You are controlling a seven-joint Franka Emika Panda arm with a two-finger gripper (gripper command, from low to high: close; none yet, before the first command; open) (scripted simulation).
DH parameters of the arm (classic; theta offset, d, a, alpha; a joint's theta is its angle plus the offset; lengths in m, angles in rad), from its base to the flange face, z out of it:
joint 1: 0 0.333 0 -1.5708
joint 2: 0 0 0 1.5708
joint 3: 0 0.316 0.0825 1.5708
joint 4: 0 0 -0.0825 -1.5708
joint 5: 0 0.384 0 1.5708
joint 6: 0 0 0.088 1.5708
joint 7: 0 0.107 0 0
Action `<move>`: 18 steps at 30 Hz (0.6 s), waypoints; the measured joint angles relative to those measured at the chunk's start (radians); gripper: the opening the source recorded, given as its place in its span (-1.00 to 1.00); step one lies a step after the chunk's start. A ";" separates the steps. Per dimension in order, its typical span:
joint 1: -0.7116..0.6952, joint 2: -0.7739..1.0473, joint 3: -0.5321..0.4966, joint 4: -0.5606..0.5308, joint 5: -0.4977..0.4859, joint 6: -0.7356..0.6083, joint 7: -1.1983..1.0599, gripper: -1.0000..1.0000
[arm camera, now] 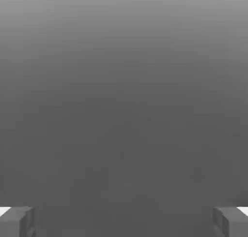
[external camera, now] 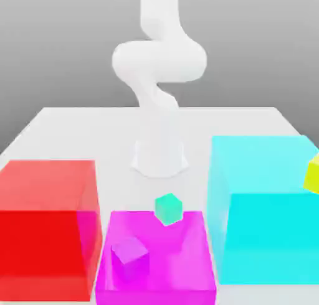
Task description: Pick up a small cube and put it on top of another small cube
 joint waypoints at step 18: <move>-0.270 0.643 -0.435 -0.175 0.081 0.256 -0.077 0.00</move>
